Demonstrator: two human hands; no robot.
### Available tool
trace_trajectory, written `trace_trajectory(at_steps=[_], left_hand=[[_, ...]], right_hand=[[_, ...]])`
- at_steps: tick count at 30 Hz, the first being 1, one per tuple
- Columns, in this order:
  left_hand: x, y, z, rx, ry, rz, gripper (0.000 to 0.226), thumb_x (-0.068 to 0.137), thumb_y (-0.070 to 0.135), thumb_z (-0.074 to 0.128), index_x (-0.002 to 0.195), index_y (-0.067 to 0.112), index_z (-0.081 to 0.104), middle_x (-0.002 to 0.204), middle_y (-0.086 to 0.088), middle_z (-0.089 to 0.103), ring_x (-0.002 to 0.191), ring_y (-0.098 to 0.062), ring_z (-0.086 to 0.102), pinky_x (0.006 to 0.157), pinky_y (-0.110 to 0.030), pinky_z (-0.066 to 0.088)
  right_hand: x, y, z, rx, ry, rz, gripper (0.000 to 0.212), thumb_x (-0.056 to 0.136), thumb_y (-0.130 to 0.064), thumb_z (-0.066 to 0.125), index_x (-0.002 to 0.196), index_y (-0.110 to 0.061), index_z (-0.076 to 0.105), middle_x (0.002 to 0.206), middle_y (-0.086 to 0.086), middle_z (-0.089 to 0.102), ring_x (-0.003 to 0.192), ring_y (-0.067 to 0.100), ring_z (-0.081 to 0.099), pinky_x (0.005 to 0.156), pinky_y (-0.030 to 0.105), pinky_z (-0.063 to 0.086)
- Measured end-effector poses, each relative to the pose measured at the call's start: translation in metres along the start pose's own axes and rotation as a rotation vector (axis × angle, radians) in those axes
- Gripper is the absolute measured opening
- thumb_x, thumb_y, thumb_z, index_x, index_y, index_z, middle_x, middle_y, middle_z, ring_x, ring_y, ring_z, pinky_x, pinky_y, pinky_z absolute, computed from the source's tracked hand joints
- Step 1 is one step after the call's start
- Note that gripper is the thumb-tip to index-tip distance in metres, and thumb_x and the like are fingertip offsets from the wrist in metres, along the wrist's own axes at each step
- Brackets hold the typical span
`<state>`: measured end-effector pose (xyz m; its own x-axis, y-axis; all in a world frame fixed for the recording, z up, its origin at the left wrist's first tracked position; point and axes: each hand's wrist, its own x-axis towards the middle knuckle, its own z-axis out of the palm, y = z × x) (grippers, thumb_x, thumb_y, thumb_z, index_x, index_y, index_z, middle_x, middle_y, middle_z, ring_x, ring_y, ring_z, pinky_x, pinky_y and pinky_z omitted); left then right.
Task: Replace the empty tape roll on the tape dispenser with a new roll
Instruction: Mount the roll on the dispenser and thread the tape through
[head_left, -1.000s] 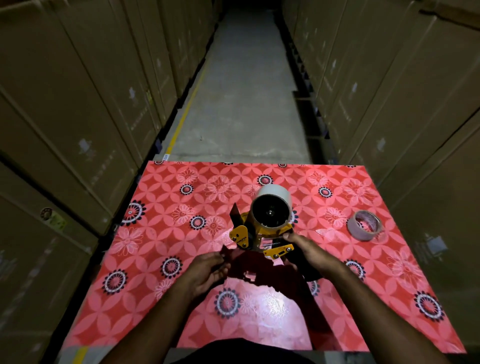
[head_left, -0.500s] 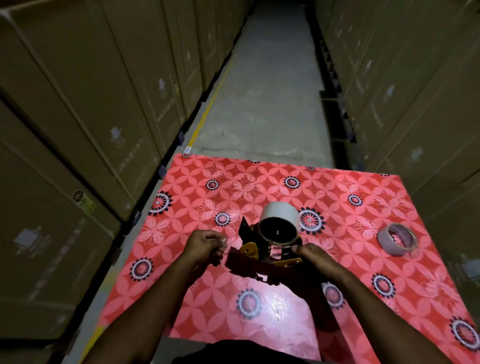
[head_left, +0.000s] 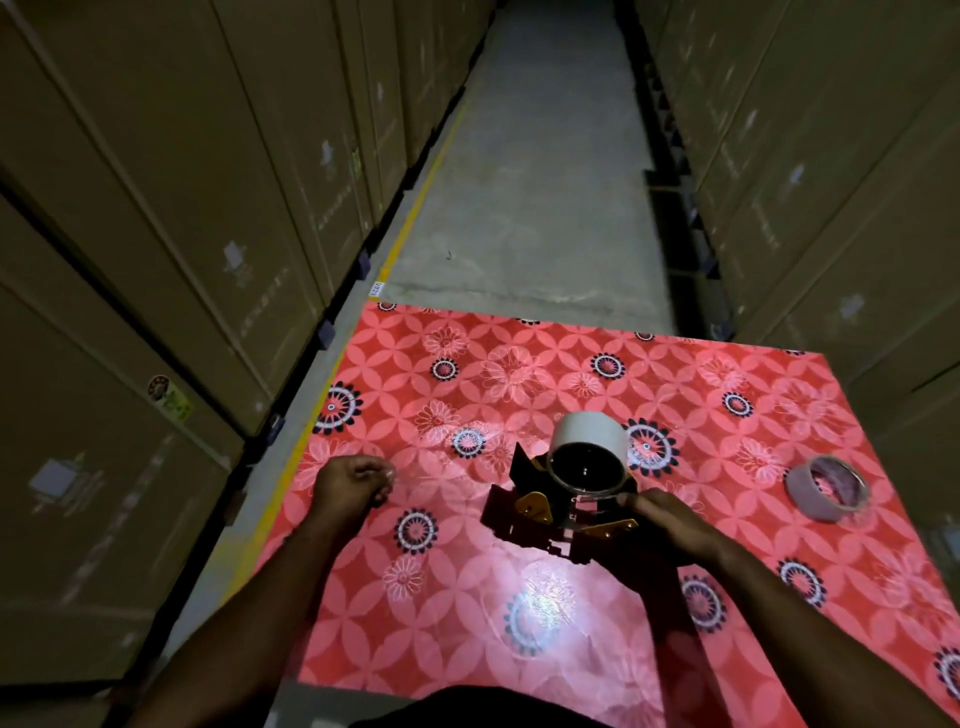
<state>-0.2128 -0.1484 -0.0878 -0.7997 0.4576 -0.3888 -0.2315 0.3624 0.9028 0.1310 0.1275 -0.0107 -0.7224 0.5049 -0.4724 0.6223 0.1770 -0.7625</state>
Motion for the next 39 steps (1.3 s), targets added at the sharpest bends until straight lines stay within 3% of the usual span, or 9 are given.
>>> trace_trajectory(at_steps=[3,8,14,17,19,22,25,34,39], left_hand=[[0.0,-0.003,-0.005,0.237,0.042,0.143,0.016,0.086,-0.004,0.079,0.083,0.011,0.081,0.068,-0.001,0.077,0.065,-0.025,0.07,0.068,-0.034,0.058],[-0.008,0.003,-0.009,0.691,0.094,0.522,0.021,0.078,0.004,0.088,0.073,0.01,0.068,0.073,-0.004,0.065,0.076,-0.027,0.061,0.069,-0.036,0.046],[-0.004,-0.006,-0.025,0.724,0.191,0.502,0.042,0.076,0.011,0.091,0.071,0.016,0.049,0.073,-0.001,0.053,0.076,-0.023,0.046,0.065,-0.039,0.034],[-0.019,0.003,-0.016,0.785,0.198,0.595,0.02,0.088,0.007,0.081,0.098,0.016,0.066,0.097,-0.007,0.067,0.097,-0.032,0.06,0.081,-0.04,0.045],[-0.031,-0.001,-0.003,0.889,0.06,0.645,0.034,0.098,0.023,0.071,0.13,0.015,0.064,0.13,-0.007,0.067,0.125,-0.031,0.058,0.106,-0.047,0.045],[-0.047,-0.024,0.011,1.048,-0.164,0.623,0.07,0.107,0.06,0.035,0.164,0.02,0.027,0.169,0.005,0.022,0.158,-0.018,0.017,0.128,-0.036,0.005],[-0.048,-0.042,0.013,1.11,-0.174,0.627,0.088,0.098,0.075,0.002,0.164,0.018,0.009,0.169,0.003,0.003,0.159,-0.016,0.002,0.124,-0.025,-0.013],[-0.054,-0.038,0.022,1.203,-0.16,0.583,0.083,0.103,0.067,0.02,0.163,0.01,0.024,0.17,-0.006,0.017,0.159,-0.024,0.017,0.126,-0.033,-0.008],[-0.08,-0.032,0.09,1.161,-0.293,0.628,0.095,0.093,0.078,-0.003,0.165,0.015,-0.005,0.17,-0.003,-0.016,0.158,-0.019,-0.017,0.123,-0.03,-0.02]], right_hand=[[0.011,-0.003,0.006,-0.064,-0.022,0.023,0.059,0.071,-0.073,0.05,0.079,-0.023,0.079,0.075,0.012,0.072,0.065,0.014,0.06,0.068,0.036,0.041],[0.021,-0.01,0.014,-0.119,0.005,0.033,0.062,0.071,-0.074,0.048,0.073,-0.019,0.077,0.058,-0.002,0.06,0.05,0.007,0.05,0.059,0.031,0.036],[0.021,-0.008,0.016,-0.148,0.009,0.068,0.064,0.072,-0.075,0.049,0.073,-0.017,0.076,0.056,-0.004,0.061,0.052,0.006,0.052,0.061,0.031,0.037],[0.021,-0.008,0.017,-0.176,-0.007,0.066,0.066,0.074,-0.075,0.047,0.08,-0.016,0.078,0.068,0.01,0.069,0.057,0.01,0.056,0.063,0.032,0.038],[0.022,-0.007,0.017,-0.187,-0.015,0.061,0.068,0.074,-0.076,0.046,0.082,-0.017,0.079,0.076,0.013,0.072,0.061,0.012,0.058,0.064,0.032,0.039],[0.022,-0.009,0.016,-0.181,-0.006,0.065,0.072,0.07,-0.079,0.046,0.084,-0.016,0.079,0.072,0.008,0.071,0.061,0.012,0.058,0.063,0.031,0.04],[0.021,-0.011,0.017,-0.211,-0.015,0.058,0.055,0.086,-0.065,0.053,0.079,-0.015,0.077,0.065,-0.001,0.067,0.061,0.011,0.057,0.063,0.031,0.039],[0.003,0.005,-0.011,-0.248,-0.002,0.084,0.057,0.082,-0.07,0.052,0.092,-0.021,0.08,0.084,0.005,0.074,0.073,0.016,0.064,0.068,0.032,0.043],[-0.004,0.0,-0.02,-0.276,0.012,0.085,0.042,0.098,-0.052,0.052,0.087,-0.021,0.078,0.063,-0.006,0.064,0.054,0.008,0.053,0.055,0.024,0.035]])
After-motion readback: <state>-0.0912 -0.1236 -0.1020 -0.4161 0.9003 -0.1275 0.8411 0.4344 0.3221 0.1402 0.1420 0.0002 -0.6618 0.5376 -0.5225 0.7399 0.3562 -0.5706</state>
